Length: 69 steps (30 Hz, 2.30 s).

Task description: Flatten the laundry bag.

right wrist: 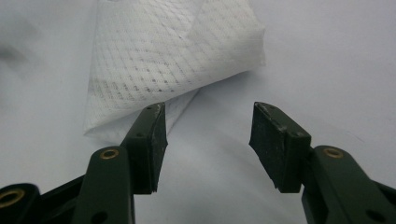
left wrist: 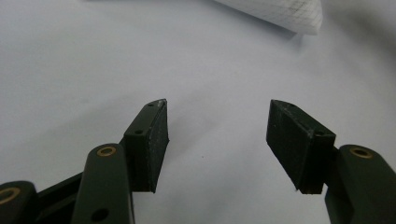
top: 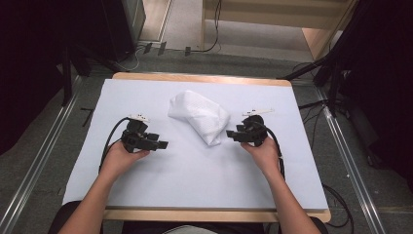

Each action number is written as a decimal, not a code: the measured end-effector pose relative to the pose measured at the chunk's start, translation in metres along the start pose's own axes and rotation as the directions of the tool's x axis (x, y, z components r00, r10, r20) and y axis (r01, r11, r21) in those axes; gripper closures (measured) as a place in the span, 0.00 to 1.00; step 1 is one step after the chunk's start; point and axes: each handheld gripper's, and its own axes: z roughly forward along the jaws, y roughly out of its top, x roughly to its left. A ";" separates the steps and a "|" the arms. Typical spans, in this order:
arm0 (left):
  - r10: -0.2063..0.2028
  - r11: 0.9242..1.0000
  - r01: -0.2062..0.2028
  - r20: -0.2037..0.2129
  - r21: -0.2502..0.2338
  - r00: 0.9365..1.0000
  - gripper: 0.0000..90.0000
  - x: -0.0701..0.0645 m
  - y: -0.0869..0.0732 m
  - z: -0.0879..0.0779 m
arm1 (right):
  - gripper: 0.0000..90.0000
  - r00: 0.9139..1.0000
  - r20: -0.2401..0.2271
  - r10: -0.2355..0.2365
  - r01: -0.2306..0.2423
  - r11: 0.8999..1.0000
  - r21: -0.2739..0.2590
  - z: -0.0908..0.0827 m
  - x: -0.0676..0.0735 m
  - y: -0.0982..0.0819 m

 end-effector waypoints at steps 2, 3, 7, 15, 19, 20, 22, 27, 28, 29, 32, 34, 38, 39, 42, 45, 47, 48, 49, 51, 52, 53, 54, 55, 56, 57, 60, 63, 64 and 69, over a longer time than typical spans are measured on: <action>-0.005 1.000 0.005 0.005 -0.004 1.000 0.44 0.000 0.001 -0.001 | 0.53 1.000 -0.001 0.001 -0.001 1.000 0.000 0.001 0.001 0.001; -0.008 1.000 0.008 0.008 -0.005 1.000 0.44 0.000 0.001 -0.001 | 0.53 1.000 0.000 0.001 -0.001 1.000 0.006 0.002 0.001 0.003; -0.005 1.000 0.005 0.008 0.000 1.000 0.44 0.000 0.001 -0.001 | 0.52 1.000 0.000 -0.001 0.001 1.000 0.007 0.002 0.003 0.008; 0.004 1.000 -0.004 0.002 -0.004 1.000 0.44 -0.002 0.000 -0.003 | 0.50 1.000 -0.004 -0.019 0.019 1.000 -0.008 0.001 0.004 0.023; 0.004 1.000 -0.004 -0.001 -0.004 1.000 0.44 -0.002 -0.001 -0.005 | 0.50 1.000 -0.007 -0.013 0.013 1.000 -0.014 0.002 0.002 0.032; 0.002 1.000 -0.002 -0.001 -0.005 1.000 0.44 -0.002 -0.002 -0.005 | 0.50 1.000 -0.007 -0.013 0.013 1.000 -0.014 0.002 0.002 0.032; 0.002 1.000 -0.002 -0.006 -0.007 1.000 0.44 -0.003 -0.003 -0.007 | 0.49 1.000 -0.009 -0.018 0.017 1.000 -0.017 0.003 0.002 0.037; 0.000 1.000 0.000 -0.013 -0.011 1.000 0.44 -0.002 -0.006 -0.010 | 0.48 1.000 0.000 -0.030 0.030 1.000 -0.008 0.013 0.001 0.047; -0.002 1.000 0.002 -0.013 -0.011 1.000 0.44 -0.002 -0.007 -0.011 | 0.46 0.999 0.014 -0.039 0.039 0.999 -0.004 0.018 -0.002 0.050; -0.004 1.000 0.004 -0.017 -0.011 1.000 0.44 -0.002 -0.008 -0.012 | 0.46 0.999 0.014 -0.039 0.039 0.999 -0.004 0.018 -0.002 0.050; -0.010 1.000 0.010 -0.027 -0.014 1.000 0.44 0.000 -0.012 -0.015 | 0.42 0.999 0.030 -0.028 0.028 1.000 0.014 0.030 -0.010 0.055; -0.013 1.000 0.013 -0.028 -0.015 1.000 0.44 0.000 -0.013 -0.016 | 0.42 0.999 0.032 -0.022 0.022 1.000 0.018 0.033 -0.012 0.056; -0.024 1.000 0.023 -0.040 -0.017 0.999 0.44 0.001 -0.018 -0.019 | 0.40 1.000 0.020 0.009 -0.010 0.999 0.049 0.051 -0.023 0.053; -0.024 1.000 0.023 -0.040 -0.017 0.999 0.44 0.001 -0.018 -0.019 | 0.40 1.000 0.020 0.009 -0.010 0.999 0.049 0.051 -0.023 0.053; -0.030 0.999 0.029 -0.048 -0.016 0.998 0.44 0.002 -0.020 -0.021 | 0.40 1.000 0.015 0.019 -0.021 0.996 0.082 0.061 -0.025 0.049; -0.034 0.999 0.033 -0.054 -0.016 0.998 0.44 0.002 -0.023 -0.023 | 0.43 1.000 0.005 0.022 -0.022 0.995 0.098 0.068 -0.024 0.046; -0.036 0.999 0.035 -0.059 -0.017 0.998 0.44 0.003 -0.024 -0.025 | 0.47 1.000 0.004 0.024 -0.024 0.996 0.088 0.069 -0.024 0.043; -0.041 0.999 0.039 -0.062 -0.024 0.997 0.44 0.003 -0.025 -0.025 | 0.52 1.000 0.000 0.016 -0.016 0.996 0.086 0.069 -0.023 0.042; -0.040 0.999 0.039 -0.061 -0.022 0.997 0.44 0.003 -0.026 -0.026 | 0.67 1.000 -0.019 0.010 -0.008 0.996 0.085 0.069 -0.021 0.041; -0.046 0.999 0.044 -0.064 -0.022 0.997 0.44 0.004 -0.026 -0.027 | 0.71 1.000 -0.023 -0.003 0.005 0.996 0.085 0.069 -0.019 0.040; -0.046 0.999 0.044 -0.067 -0.025 0.997 0.44 0.004 -0.027 -0.028 | 0.79 1.000 -0.026 -0.014 0.016 0.996 0.088 0.069 -0.018 0.040; -0.045 0.999 0.044 -0.067 -0.025 0.997 0.44 0.004 -0.027 -0.028 | 0.83 0.999 -0.031 -0.015 0.018 0.996 0.091 0.069 -0.016 0.040; -0.050 0.998 0.048 -0.063 -0.030 0.997 0.44 0.005 -0.027 -0.029 | 0.92 0.999 -0.018 -0.028 0.030 0.995 0.094 0.067 -0.014 0.042; -0.050 0.998 0.048 -0.063 -0.030 0.997 0.44 0.005 -0.027 -0.029 | 0.92 0.999 -0.018 -0.028 0.030 0.995 0.094 0.067 -0.014 0.042; -0.049 0.998 0.047 -0.064 -0.032 0.997 0.44 0.005 -0.027 -0.029 | 0.95 0.999 -0.014 -0.033 0.035 0.995 0.095 0.066 -0.013 0.043; -0.048 0.998 0.046 -0.065 -0.032 0.997 0.44 0.006 -0.026 -0.030 | 0.96 0.999 -0.019 -0.034 0.035 0.995 0.096 0.064 -0.013 0.045; -0.054 0.998 0.052 -0.062 -0.032 0.997 0.44 0.008 -0.025 -0.029 | 0.98 0.998 -0.040 -0.042 0.045 0.996 0.071 0.050 -0.007 0.051; -0.054 0.998 0.052 -0.060 -0.032 0.997 0.44 0.008 -0.024 -0.029 | 0.98 0.997 -0.046 -0.060 0.063 0.997 0.054 0.043 -0.001 0.055; -0.052 0.998 0.050 -0.061 -0.033 0.997 0.44 0.009 -0.024 -0.029 | 0.97 0.997 -0.046 -0.068 0.070 0.996 0.047 0.039 0.002 0.056; -0.058 0.998 0.056 -0.061 -0.039 0.996 0.44 0.010 -0.023 -0.031 | 0.97 0.993 -0.081 -0.085 0.087 0.996 0.028 0.027 0.016 0.062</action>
